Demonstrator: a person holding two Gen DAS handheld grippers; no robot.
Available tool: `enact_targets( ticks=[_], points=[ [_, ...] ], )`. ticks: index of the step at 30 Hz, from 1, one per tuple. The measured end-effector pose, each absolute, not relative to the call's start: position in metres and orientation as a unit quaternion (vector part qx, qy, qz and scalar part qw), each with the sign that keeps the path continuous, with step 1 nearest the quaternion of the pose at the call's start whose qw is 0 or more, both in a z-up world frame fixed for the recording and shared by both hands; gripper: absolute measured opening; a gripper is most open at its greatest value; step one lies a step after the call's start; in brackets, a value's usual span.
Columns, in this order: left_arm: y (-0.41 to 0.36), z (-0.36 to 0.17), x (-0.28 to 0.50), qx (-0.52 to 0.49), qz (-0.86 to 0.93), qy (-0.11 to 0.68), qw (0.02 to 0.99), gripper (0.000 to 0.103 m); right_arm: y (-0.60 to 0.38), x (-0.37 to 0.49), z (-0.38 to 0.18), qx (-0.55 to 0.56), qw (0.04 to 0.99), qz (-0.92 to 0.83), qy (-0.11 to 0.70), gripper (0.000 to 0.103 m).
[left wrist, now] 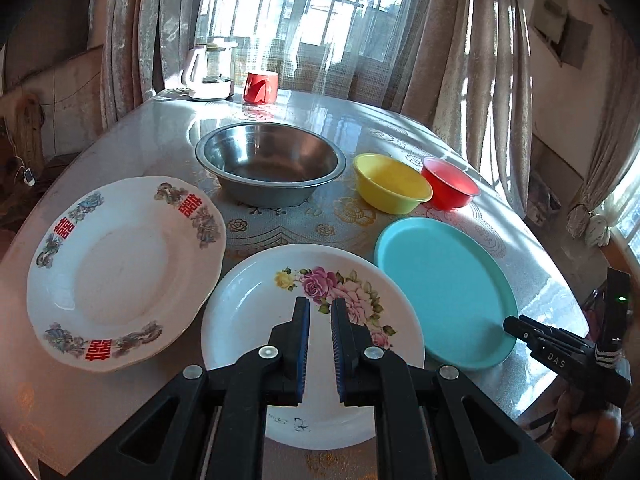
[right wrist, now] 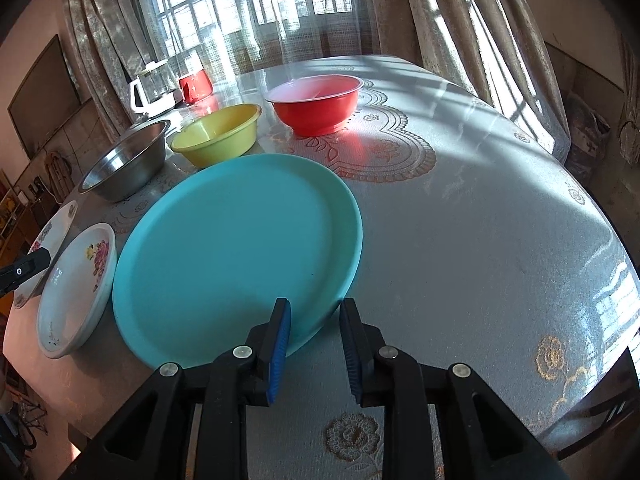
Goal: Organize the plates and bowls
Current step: 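Grasp the rose-print plate rim with the left tool and lift it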
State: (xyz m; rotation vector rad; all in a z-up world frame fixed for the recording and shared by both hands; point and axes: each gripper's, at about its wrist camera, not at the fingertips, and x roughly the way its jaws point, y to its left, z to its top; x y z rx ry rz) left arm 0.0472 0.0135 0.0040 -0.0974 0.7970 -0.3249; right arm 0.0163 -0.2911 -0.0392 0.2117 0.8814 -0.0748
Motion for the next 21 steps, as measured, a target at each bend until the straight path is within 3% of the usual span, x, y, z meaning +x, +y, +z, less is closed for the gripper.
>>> enact_targets(
  ticks=[1,10,21],
  points=[
    [0.018,0.002,0.043,-0.046,-0.156,0.385,0.909,0.011,-0.292,0.017,-0.039,0.103,0.898,-0.04,0.426,0.032],
    [0.053,-0.01,0.016,-0.062,-0.148,0.369,0.916,0.011,-0.305,0.011,-0.013,0.124,0.915,-0.058,0.38,0.035],
    [0.082,-0.03,0.006,-0.117,-0.129,0.393,0.903,0.015,-0.21,0.059,-0.016,0.107,0.882,0.177,0.423,0.035]
  ],
)
